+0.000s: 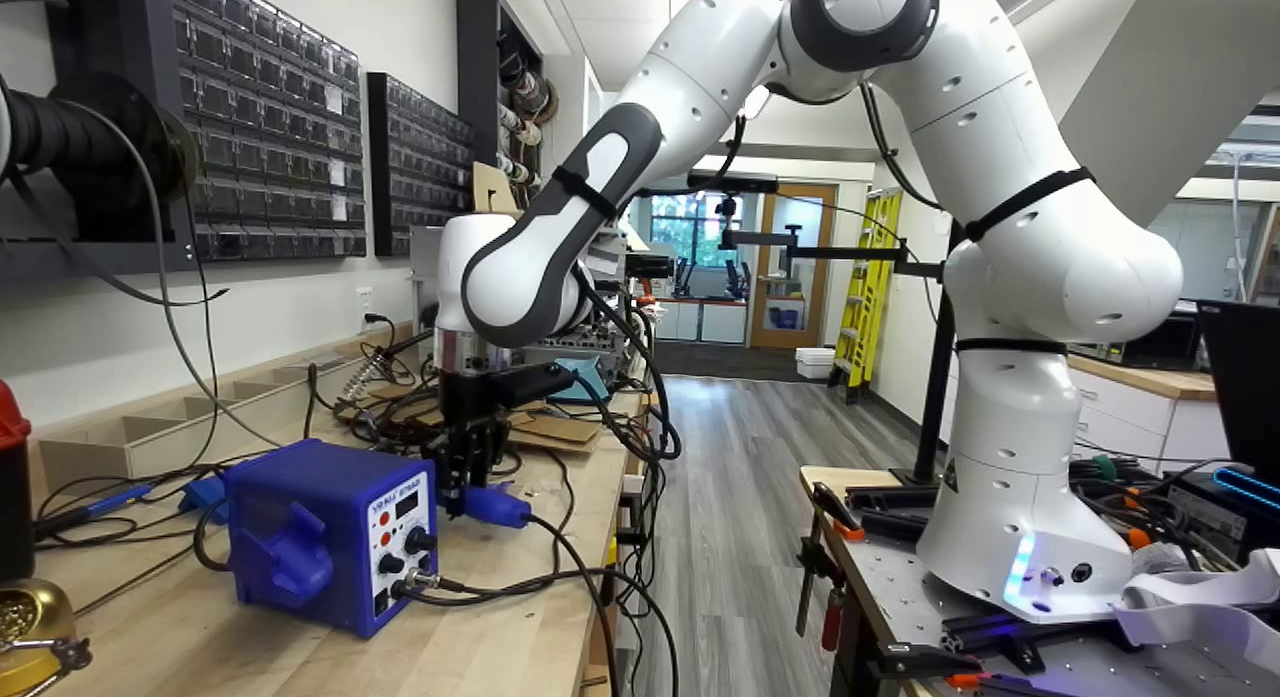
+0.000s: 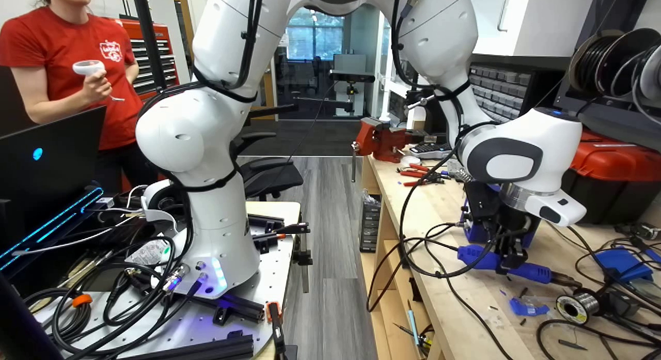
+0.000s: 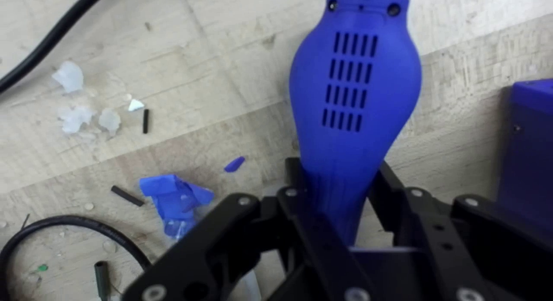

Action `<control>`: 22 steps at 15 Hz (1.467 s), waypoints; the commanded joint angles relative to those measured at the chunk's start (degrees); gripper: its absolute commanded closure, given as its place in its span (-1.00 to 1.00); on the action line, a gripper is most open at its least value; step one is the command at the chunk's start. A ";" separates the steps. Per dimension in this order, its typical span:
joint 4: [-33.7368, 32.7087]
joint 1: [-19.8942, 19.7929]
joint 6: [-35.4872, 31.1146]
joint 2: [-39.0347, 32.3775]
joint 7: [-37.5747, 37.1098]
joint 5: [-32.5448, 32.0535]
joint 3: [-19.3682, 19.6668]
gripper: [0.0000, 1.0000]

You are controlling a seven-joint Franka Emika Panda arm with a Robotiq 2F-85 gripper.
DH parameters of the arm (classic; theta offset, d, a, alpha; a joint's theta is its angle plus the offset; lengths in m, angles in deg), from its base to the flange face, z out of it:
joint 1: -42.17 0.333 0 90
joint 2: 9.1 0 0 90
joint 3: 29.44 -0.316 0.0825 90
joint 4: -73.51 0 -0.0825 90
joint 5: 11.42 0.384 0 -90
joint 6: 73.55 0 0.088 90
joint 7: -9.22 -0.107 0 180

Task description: Take the blue object to your right and position it onto the blue object on your left

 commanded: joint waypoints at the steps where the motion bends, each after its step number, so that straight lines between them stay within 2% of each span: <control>1: 2.57 -0.52 -1.16 4.22 0.91 0.31 -0.06 0.70; 9: 1.92 0.64 -1.09 8.02 0.42 -0.83 -0.02 0.70; 22: -2.27 6.04 2.70 14.39 -1.41 -9.39 -0.20 0.70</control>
